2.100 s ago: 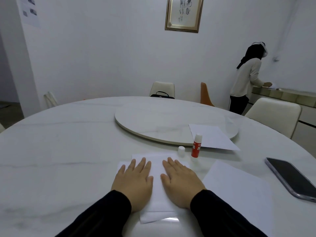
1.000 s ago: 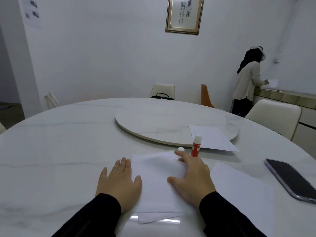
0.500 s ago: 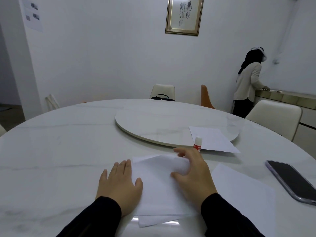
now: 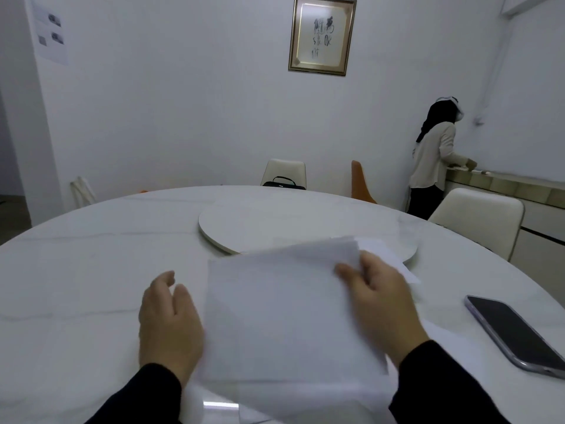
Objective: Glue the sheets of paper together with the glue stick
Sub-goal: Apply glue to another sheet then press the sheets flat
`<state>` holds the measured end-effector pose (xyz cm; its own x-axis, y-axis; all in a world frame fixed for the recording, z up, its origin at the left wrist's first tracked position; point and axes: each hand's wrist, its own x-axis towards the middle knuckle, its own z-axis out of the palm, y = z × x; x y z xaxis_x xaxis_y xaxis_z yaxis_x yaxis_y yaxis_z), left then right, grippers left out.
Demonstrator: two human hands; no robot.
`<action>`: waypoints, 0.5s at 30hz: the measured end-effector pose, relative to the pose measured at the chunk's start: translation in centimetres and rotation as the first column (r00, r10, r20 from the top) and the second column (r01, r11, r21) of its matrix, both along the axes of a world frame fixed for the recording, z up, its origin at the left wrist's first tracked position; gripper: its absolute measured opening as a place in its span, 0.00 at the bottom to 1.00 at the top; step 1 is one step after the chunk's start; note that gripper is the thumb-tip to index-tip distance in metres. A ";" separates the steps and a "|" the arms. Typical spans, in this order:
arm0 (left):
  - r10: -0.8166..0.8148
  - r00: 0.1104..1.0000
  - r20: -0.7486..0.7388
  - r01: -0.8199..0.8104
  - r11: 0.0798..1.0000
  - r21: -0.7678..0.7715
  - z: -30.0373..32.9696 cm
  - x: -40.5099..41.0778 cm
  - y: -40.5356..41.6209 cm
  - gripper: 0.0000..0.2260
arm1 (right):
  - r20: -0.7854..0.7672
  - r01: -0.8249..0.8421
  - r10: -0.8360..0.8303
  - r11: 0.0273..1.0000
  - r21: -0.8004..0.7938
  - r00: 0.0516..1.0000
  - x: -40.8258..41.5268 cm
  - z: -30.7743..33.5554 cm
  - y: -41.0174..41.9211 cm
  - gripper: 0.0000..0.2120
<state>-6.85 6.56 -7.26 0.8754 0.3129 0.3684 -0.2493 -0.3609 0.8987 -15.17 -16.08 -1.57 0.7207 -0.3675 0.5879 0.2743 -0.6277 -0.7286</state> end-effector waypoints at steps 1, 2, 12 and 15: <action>0.027 0.999 0.026 -0.027 1.000 -0.010 0.1 0.0 0.1 0.16 | 0.073 -0.004 -0.006 0.991 0.137 0.997 -0.4 1.4 -0.8 0.09; 0.025 0.999 0.035 -0.025 0.999 0.020 0.1 -0.1 -0.1 0.16 | 0.144 -0.009 -0.034 0.959 0.283 0.989 -0.8 2.8 -1.8 0.09; -0.403 0.874 -0.270 0.467 0.550 0.692 -1.0 -1.0 -2.3 0.26 | 0.038 0.242 -0.480 0.508 0.827 0.877 4.4 4.0 -11.2 0.21; -0.395 0.868 -0.301 0.484 0.537 0.691 -1.0 -0.9 -2.3 0.26 | -0.093 0.268 -0.364 0.467 0.843 0.927 6.9 0.6 -12.8 0.23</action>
<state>-7.73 4.25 -8.25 0.8706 -0.4519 0.1945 -0.4904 -0.7654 0.4168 -8.22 -28.91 -1.01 0.4141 -0.9079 -0.0653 0.2779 0.1944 -0.9407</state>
